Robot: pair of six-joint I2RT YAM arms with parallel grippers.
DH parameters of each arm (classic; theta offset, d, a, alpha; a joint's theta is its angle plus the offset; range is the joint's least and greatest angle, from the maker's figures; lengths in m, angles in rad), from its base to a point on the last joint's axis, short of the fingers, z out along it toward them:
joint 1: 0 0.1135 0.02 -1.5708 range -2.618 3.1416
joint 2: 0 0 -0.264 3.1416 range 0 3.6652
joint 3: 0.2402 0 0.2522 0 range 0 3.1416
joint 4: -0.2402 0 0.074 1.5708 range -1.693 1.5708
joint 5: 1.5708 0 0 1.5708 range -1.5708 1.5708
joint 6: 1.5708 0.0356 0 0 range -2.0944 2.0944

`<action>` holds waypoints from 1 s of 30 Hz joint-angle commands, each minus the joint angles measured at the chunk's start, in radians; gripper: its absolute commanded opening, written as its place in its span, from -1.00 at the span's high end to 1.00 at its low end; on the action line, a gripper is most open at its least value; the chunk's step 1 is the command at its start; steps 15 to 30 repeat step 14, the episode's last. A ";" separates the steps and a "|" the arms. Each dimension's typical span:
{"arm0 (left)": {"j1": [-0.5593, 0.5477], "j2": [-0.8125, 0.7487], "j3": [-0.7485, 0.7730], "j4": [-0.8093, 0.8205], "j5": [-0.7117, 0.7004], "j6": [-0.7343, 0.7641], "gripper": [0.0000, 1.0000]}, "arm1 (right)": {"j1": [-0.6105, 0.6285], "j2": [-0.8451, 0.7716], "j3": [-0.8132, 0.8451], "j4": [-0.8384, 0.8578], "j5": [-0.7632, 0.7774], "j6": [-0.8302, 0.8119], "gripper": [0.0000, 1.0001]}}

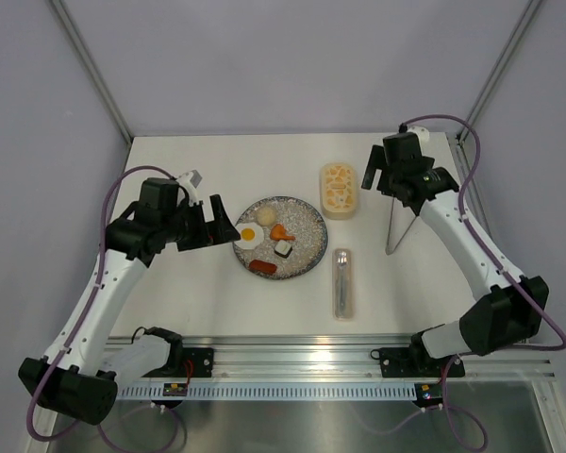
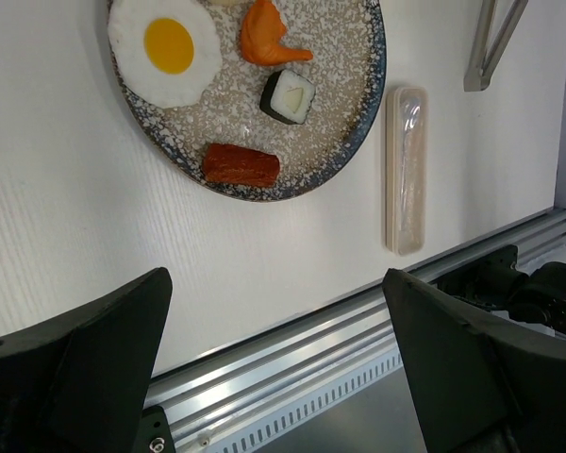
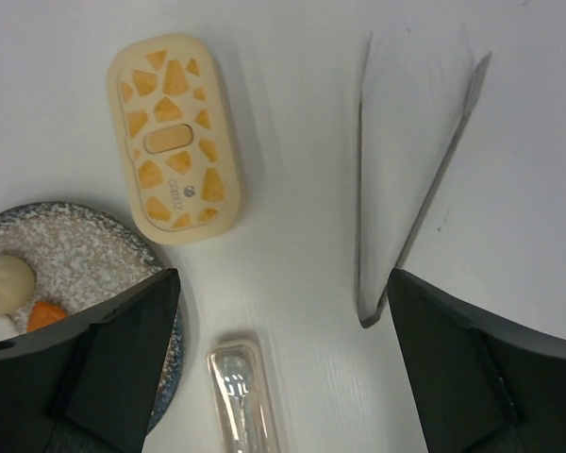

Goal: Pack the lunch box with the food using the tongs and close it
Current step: Reset both arms

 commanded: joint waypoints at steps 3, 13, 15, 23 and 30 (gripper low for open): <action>0.006 -0.022 0.073 -0.019 -0.076 0.047 -0.98 | -0.002 -0.210 -0.217 -0.094 0.132 0.120 -0.99; 0.006 -0.024 0.129 -0.046 -0.117 0.072 -0.98 | -0.003 -0.456 -0.470 -0.196 0.183 0.205 -0.99; 0.006 -0.025 0.133 -0.049 -0.119 0.073 -0.98 | -0.002 -0.463 -0.469 -0.200 0.187 0.206 -0.99; 0.006 -0.025 0.133 -0.049 -0.119 0.073 -0.98 | -0.002 -0.463 -0.469 -0.200 0.187 0.206 -0.99; 0.006 -0.025 0.133 -0.049 -0.119 0.073 -0.98 | -0.002 -0.463 -0.469 -0.200 0.187 0.206 -0.99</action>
